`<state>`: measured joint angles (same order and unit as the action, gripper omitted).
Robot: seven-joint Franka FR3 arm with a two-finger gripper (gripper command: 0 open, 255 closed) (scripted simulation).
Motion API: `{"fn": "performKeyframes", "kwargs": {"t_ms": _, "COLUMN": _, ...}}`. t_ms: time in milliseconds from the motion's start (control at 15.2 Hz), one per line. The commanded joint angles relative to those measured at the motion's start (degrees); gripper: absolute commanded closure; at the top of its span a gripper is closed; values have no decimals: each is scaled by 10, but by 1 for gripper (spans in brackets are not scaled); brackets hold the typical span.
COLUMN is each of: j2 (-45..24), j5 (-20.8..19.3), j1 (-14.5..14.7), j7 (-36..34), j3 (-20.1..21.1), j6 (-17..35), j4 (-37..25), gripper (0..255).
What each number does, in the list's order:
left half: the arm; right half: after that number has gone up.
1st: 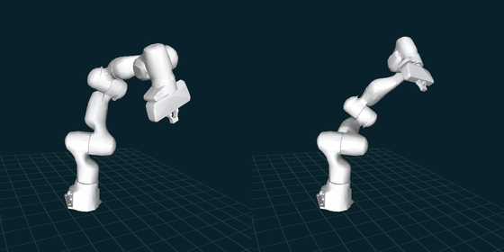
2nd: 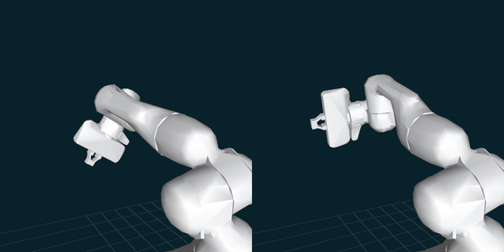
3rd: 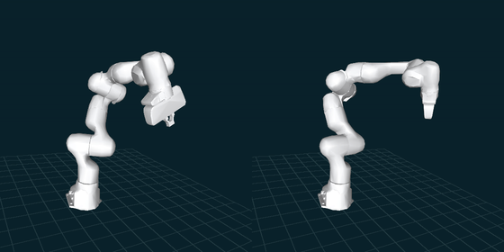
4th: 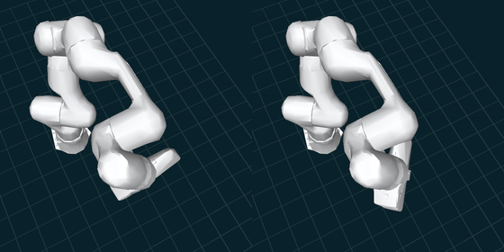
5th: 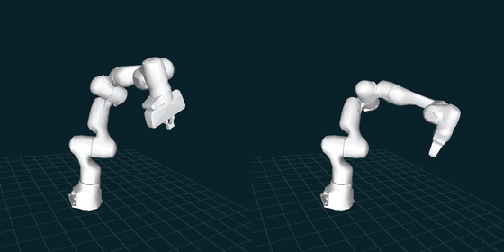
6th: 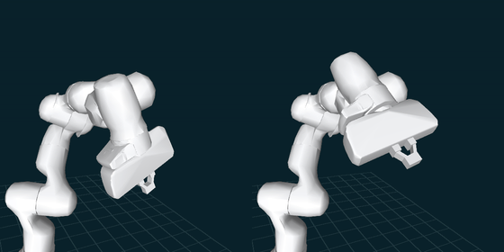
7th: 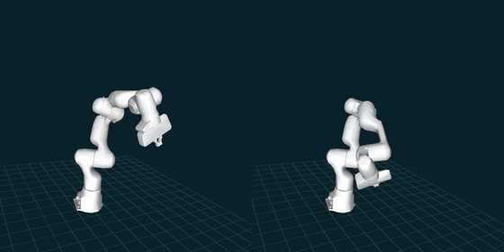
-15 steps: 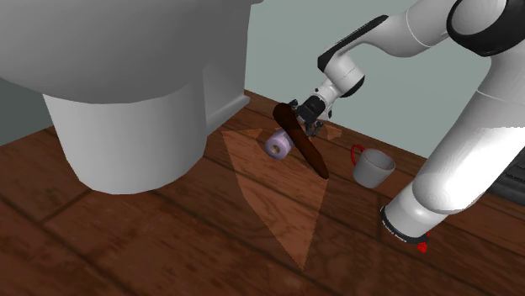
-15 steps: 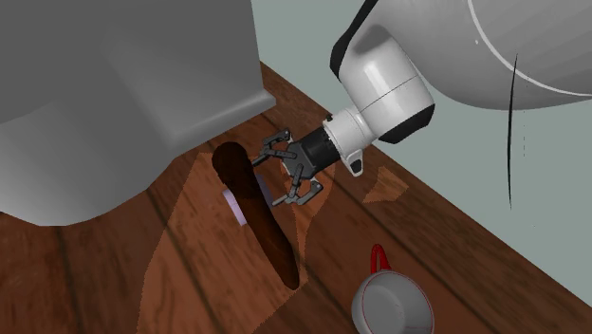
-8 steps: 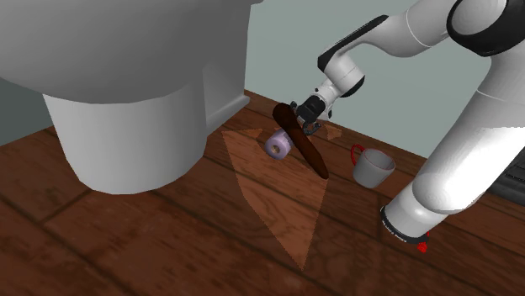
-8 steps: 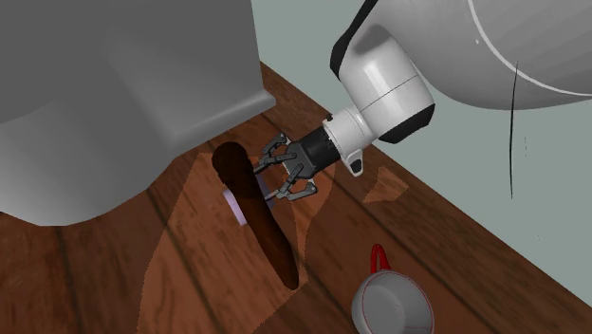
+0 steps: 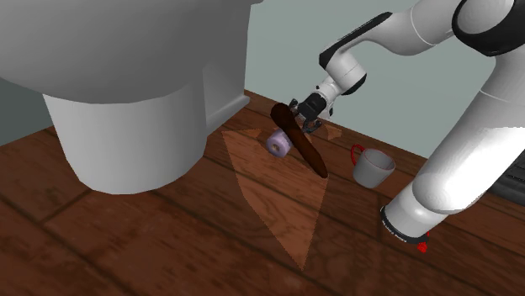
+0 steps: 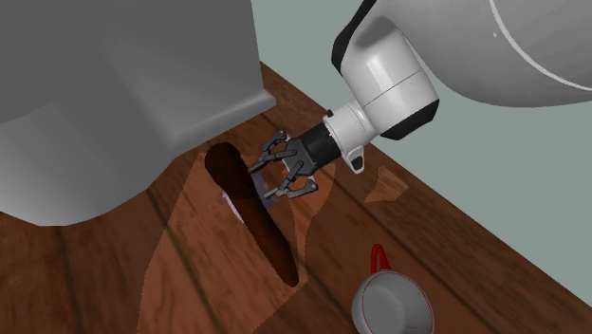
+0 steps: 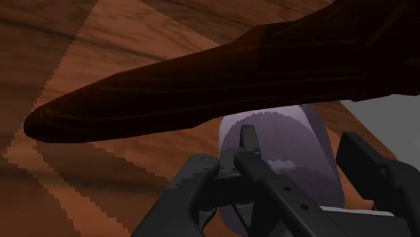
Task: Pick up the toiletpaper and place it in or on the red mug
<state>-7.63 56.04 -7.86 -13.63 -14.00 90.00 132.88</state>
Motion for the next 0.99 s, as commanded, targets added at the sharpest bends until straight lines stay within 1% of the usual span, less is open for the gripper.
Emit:
{"fn": "performKeyframes", "kwargs": {"t_ms": 0, "j2": 12, "j5": -3, "j1": 0, "j7": -11, "j3": -1, "j6": -6, "j4": -1, "gripper": 255}}
{"fn": "performKeyframes", "kwargs": {"t_ms": 264, "j2": 36, "j5": -8, "j1": -1, "j7": -34, "j3": -2, "j6": -18, "j4": -4, "gripper": 255}}
{"fn": "performKeyframes", "kwargs": {"t_ms": 330, "j2": 27, "j5": -6, "j1": -1, "j7": -28, "j3": -2, "j6": -16, "j4": -7, "gripper": 0}}
{"fn": "performKeyframes", "kwargs": {"t_ms": 396, "j2": 27, "j5": -6, "j1": -1, "j7": -28, "j3": -2, "j6": -16, "j4": -7, "gripper": 0}}
{"fn": "performKeyframes", "kwargs": {"t_ms": 462, "j2": 249, "j5": -105, "j1": 57, "j7": -205, "j3": 39, "j6": 262, "j4": 127, "gripper": 0}}
{"fn": "performKeyframes", "kwargs": {"t_ms": 528, "j2": 86, "j5": -30, "j1": 22, "j7": -57, "j3": 16, "j6": 26, "j4": 50, "gripper": 0}}
{"fn": "performKeyframes", "kwargs": {"t_ms": 594, "j2": 86, "j5": -30, "j1": 25, "j7": -57, "j3": 13, "j6": 26, "j4": 50, "gripper": 0}}
{"fn": "performKeyframes", "kwargs": {"t_ms": 660, "j2": 155, "j5": -60, "j1": 46, "j7": -178, "j3": 47, "j6": 148, "j4": 83, "gripper": 0}}
{"fn": "performKeyframes", "kwargs": {"t_ms": 726, "j2": 200, "j5": -113, "j1": 63, "j7": -314, "j3": 91, "j6": 257, "j4": 102, "gripper": 0}}
{"fn": "performKeyframes", "kwargs": {"t_ms": 792, "j2": 218, "j5": -196, "j1": 66, "j7": -468, "j3": 149, "j6": 341, "j4": 106, "gripper": 0}}
{"fn": "performKeyframes", "kwargs": {"t_ms": 858, "j2": 213, "j5": -312, "j1": 49, "j7": -642, "j3": 219, "j6": 392, "j4": 95, "gripper": 0}}
{"fn": "performKeyframes", "kwargs": {"t_ms": 924, "j2": 188, "j5": -454, "j1": 24, "j7": -831, "j3": 285, "j6": 400, "j4": 65, "gripper": 0}}
